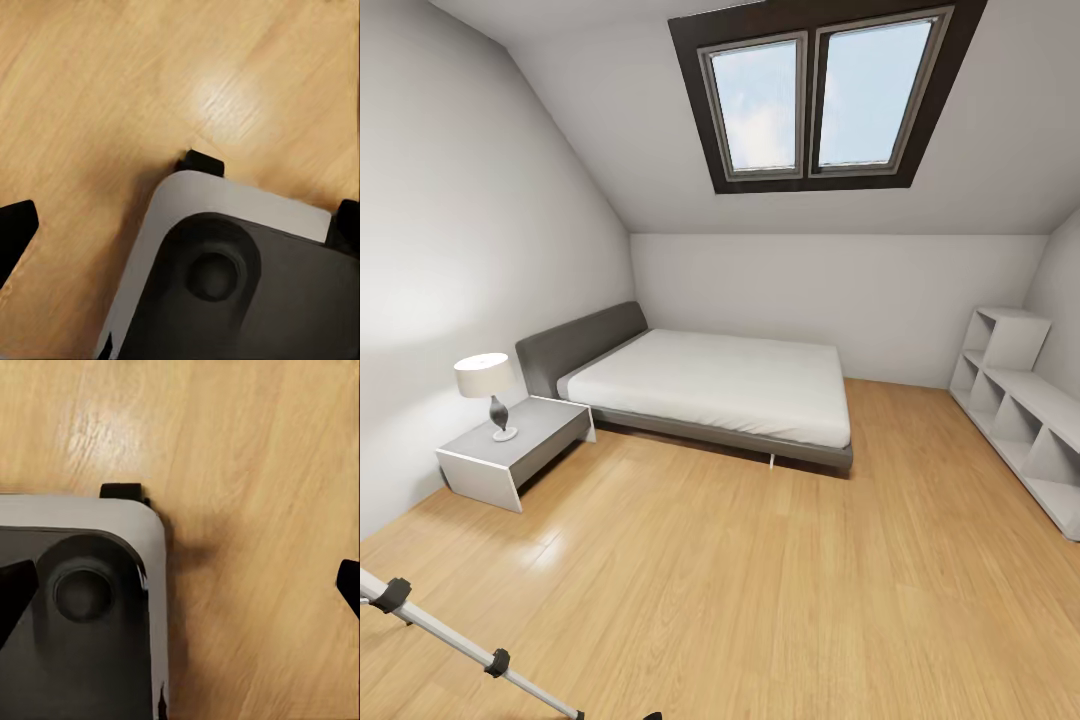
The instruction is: Attach the digital camera to the camera tripod in the bedroom.
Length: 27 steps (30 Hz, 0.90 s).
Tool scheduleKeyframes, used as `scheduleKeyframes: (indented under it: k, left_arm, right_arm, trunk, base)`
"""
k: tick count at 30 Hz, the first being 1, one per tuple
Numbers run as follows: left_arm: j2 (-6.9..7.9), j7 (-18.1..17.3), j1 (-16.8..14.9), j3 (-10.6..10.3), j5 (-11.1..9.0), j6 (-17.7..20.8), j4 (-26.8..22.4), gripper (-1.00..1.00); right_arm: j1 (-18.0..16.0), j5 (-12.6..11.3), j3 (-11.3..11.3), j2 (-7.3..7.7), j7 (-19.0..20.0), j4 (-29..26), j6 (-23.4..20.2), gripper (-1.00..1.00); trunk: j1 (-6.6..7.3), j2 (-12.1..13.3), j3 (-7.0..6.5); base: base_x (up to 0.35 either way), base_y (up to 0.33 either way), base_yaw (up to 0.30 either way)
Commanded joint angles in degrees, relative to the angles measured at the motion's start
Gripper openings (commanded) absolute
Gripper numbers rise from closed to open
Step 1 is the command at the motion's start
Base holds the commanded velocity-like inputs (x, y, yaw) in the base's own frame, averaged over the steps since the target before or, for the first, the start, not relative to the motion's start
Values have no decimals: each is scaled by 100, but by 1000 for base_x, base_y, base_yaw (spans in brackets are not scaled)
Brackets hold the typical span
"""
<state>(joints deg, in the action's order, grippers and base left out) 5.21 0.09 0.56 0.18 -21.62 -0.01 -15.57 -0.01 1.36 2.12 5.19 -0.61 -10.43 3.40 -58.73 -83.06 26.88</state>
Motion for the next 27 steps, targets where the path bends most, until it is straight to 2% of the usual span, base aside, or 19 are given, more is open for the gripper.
scheduleKeyframes:
  k: [1,2,3,6,10,11,12,13,15,16,18,19,24,25,27]
  left_arm:
    - [72,2,1,1,-28,83,-210,100]
    - [136,5,-1,2,-26,191,-409,100]
    - [250,14,-12,1,-23,492,-810,100]
    - [419,60,-26,0,-21,1114,-1403,100]
    - [629,218,-155,9,-19,2056,-2094,100]
    - [699,325,-341,12,-19,2488,-2393,100]
    - [722,378,-466,13,-18,2685,-2523,100]
    - [757,511,-1089,13,-25,3325,-2932,100]
    - [739,526,-1449,11,-30,3553,-3087,100]
    - [664,542,-1992,11,-49,3803,-3300,100]
    - [563,560,-2309,13,-57,3930,-3434,100]
    - [404,575,-2551,11,-62,4021,-3568,100]
    - [-186,614,-2847,-1,-45,4124,-3797,100]
    - [-406,628,-2899,-17,-30,4138,-3846,100]
    - [-586,639,-2932,-33,-21,4133,-3871,100]
  right_arm:
    - [1,53,23,36,-2,-189,-13,100]
    - [1,89,27,71,0,-376,-50,100]
    - [1,150,33,134,3,-766,-166,100]
    - [-3,202,42,194,4,-1375,-467,100]
    - [-77,232,53,235,8,-2213,-1127,100]
    - [-211,226,59,243,15,-2653,-1555,100]
    - [-307,218,63,245,19,-2864,-1789,100]
    - [-862,156,83,253,90,-3617,-2891,100]
    - [-1223,61,114,253,213,-3952,-3573,100]
    - [-1737,-198,218,254,541,-4386,-4590,100]
    - [-2038,-388,304,257,781,-4627,-5171,100]
    - [-2258,-549,386,259,990,-4848,-5578,100]
    - [-2547,-789,536,226,1289,-5458,-5982,100]
    - [-2598,-807,556,209,1329,-5669,-6002,100]
    - [-2630,-817,569,198,1362,-5828,-5985,100]
  trunk:
    - [0,-2,5]
    - [0,-2,5]
    - [0,-2,5]
    - [0,-2,5]
    - [0,-2,5]
    - [0,-2,5]
    - [0,-2,5]
    - [0,-2,5]
    - [0,-2,5]
    - [0,-2,5]
    - [0,-2,5]
    - [0,-2,5]
    - [0,-2,5]
    - [0,-2,5]
    - [0,-2,5]
  base:
    - [0,0,0]
    - [0,0,0]
    - [0,0,0]
    - [0,0,0]
    - [0,0,0]
    - [0,0,0]
    - [0,0,0]
    - [0,0,0]
    - [0,0,0]
    - [0,0,0]
    - [0,0,0]
    - [0,0,0]
    - [0,0,0]
    - [0,0,0]
    - [0,0,0]
